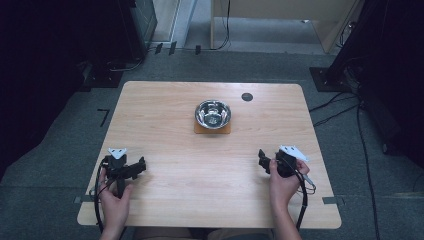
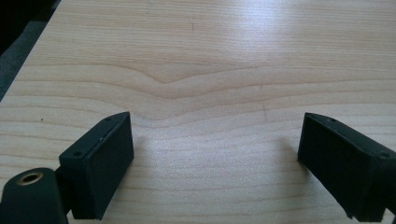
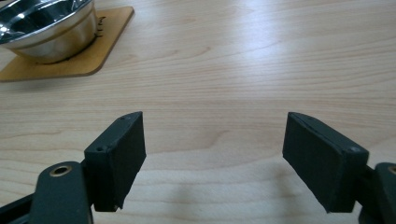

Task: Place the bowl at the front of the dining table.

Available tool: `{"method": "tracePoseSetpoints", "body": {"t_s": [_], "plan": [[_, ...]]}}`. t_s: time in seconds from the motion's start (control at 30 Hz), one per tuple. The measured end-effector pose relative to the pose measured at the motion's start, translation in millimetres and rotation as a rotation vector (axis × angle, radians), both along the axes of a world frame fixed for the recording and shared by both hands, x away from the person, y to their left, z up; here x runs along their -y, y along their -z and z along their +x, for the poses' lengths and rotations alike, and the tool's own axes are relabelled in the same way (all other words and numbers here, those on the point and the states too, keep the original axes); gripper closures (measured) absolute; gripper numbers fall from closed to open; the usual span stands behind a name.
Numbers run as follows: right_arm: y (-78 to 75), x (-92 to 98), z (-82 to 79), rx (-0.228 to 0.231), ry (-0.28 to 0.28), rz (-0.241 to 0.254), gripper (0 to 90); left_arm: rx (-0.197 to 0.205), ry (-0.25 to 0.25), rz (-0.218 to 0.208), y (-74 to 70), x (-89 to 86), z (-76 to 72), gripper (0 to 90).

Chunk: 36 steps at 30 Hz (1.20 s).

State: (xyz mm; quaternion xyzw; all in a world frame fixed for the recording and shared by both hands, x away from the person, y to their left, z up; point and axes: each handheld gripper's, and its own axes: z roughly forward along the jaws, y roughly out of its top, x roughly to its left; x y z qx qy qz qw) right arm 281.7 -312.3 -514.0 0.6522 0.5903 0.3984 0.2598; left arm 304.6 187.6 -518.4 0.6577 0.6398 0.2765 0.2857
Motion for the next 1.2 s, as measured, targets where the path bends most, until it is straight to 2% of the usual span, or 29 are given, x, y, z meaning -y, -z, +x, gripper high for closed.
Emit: {"method": "tracePoseSetpoints", "body": {"t_s": [0.5,1.2], "plan": [[7.0,22.9,-22.4,-0.021,0.047,0.004,21.3,0.000,0.000,0.000,0.0,0.0,0.0,10.2],[6.8,49.4,-47.8,-0.036,0.102,-0.008,21.1,0.000,0.000,-0.001,0.0,0.1,0.0,10.3]]}}
